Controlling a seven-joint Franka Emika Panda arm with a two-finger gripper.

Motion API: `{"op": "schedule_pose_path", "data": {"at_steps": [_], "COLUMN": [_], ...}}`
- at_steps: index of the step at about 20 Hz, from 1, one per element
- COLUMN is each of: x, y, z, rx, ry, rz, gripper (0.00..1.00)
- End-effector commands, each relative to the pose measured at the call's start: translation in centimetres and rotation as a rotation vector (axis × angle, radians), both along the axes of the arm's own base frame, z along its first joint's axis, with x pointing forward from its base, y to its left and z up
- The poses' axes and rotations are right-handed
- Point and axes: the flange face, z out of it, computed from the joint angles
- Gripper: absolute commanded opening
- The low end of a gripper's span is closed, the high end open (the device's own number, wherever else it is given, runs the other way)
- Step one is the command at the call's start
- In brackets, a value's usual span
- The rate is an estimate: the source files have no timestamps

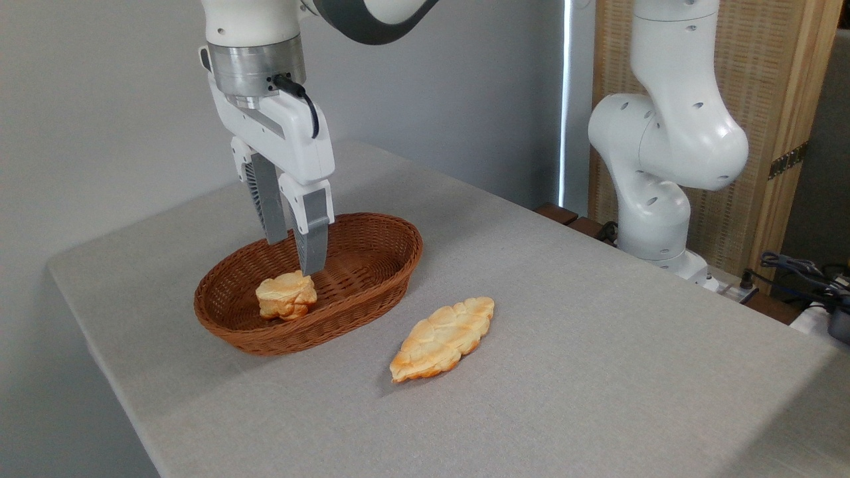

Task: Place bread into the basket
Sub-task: 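Move the gripper over the long golden bread and lower onto it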

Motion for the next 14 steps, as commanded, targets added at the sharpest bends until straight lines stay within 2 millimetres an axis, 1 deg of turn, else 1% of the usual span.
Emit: {"op": "schedule_pose_path", "data": {"at_steps": [1,3,4,6,9,11,14], "x": [-1.6,-2.7,-3.0,-3.5,-3.8,-3.7,-4.1], "y": [0.3,1.0,2.1,3.3,7.1,8.6,9.8], "z": [-0.6,-2.0,-2.7,-4.4,-6.4,-7.2,-10.8], "rx": [0.020,0.024,0.027,0.030,0.027,0.026,0.025], "ry": [0.037,0.069,0.084,0.107,0.145,0.133,0.112], "rz": [0.004,0.014,0.032,0.053,0.121,0.146,0.144], "gripper": [1.00,1.00,1.00,1.00,1.00,1.00,1.00]}}
